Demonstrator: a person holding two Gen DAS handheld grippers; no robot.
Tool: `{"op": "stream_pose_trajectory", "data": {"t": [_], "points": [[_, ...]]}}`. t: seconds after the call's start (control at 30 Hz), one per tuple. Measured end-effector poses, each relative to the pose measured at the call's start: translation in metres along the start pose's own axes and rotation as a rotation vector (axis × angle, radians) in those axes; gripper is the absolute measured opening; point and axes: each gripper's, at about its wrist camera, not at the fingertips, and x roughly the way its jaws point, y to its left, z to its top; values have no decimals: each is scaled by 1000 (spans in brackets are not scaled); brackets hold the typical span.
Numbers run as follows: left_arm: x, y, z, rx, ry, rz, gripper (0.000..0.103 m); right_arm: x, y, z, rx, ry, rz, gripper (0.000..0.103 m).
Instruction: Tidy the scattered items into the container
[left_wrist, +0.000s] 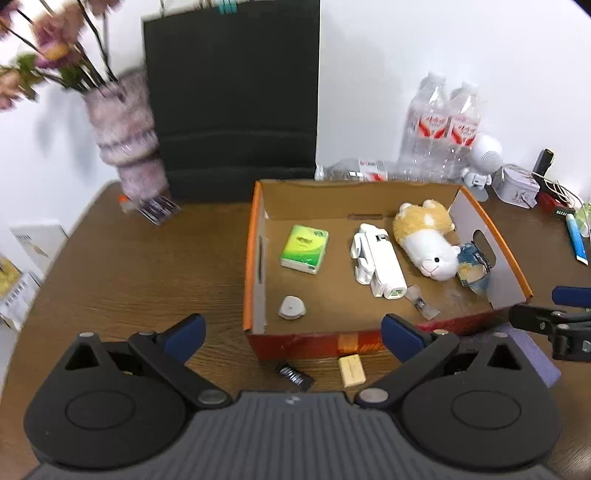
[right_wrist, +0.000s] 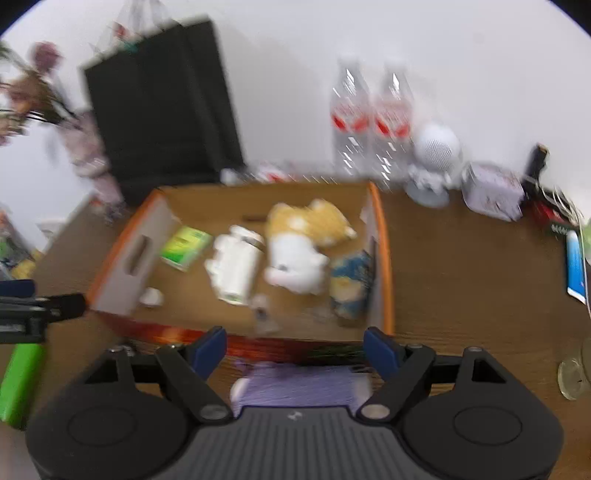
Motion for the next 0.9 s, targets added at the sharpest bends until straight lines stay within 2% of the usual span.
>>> {"op": "stream_pose_trajectory", "data": {"t": [0.07, 0.2, 0.27, 0.37, 0.47, 0.6, 0.7, 0.83, 0.9], "points": [[-17, -2, -10, 3, -42, 7, 103, -15, 9, -11, -15, -33, 21, 84], [-42, -2, -40, -38, -99, -43, 103, -41, 26, -39, -46, -105, 12, 87], [-53, -4, -68, -61, -148, -47, 103, -51, 29, -65, -44, -141, 20, 87], [-58, -1, -123, -97, -218, -65, 103, -63, 34, -122, -60, -212, 27, 89], [-48, 6, -178, -153, -189, -56, 103, -66, 35, -181, -46, -264, 28, 91], [-37, 6, -222, -140, -142, -36, 103, -55, 38, -226, -67, -232, -5, 91], [-37, -1, -236, -77, -137, -54, 103, -47, 40, -239, -85, -216, -67, 91], [-34, -17, -244, 5, -107, -44, 103, -42, 43, -243, -87, -205, -66, 91], [-35, -23, -247, 49, -126, -28, 103, -40, 45, -244, -99, -200, -82, 92]]}}
